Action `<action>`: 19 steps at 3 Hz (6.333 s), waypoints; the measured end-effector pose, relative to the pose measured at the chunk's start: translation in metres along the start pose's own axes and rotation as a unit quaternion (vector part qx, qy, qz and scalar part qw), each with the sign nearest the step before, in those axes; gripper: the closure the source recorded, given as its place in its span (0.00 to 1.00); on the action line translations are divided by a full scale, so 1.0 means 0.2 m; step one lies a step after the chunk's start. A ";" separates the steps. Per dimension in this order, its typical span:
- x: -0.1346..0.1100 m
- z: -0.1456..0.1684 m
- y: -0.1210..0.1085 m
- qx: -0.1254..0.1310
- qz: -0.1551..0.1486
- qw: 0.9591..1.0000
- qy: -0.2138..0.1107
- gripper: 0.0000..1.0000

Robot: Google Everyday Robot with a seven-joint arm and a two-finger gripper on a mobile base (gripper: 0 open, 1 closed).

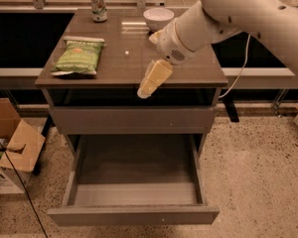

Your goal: Place green jalapeno chip bag into middle drawer

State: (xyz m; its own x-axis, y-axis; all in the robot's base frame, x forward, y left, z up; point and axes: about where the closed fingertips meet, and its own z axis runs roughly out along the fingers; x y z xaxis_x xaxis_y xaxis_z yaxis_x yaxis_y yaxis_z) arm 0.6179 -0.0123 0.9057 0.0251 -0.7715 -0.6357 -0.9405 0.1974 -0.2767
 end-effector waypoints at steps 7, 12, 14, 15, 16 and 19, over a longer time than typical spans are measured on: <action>-0.61 0.88 -0.17 -0.105 0.010 0.990 -0.089 0.00; -0.64 1.02 -0.10 -0.140 0.030 0.986 -0.090 0.96; -0.62 0.85 -0.11 -0.123 0.022 0.986 -0.107 1.00; -0.57 0.67 -0.06 -0.120 0.011 0.984 -0.133 1.00; -0.40 0.37 0.12 -0.133 -0.008 0.973 -0.189 1.00; 0.33 0.12 0.65 -0.194 0.078 0.961 -0.179 1.00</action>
Offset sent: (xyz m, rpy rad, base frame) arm 0.0763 0.0979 -0.0187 0.1210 0.0494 0.0773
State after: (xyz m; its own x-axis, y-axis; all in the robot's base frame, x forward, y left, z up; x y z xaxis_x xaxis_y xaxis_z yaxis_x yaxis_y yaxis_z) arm 0.5052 -0.0229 0.8105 -0.0773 -0.4793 -0.8742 -0.9961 -0.0001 0.0882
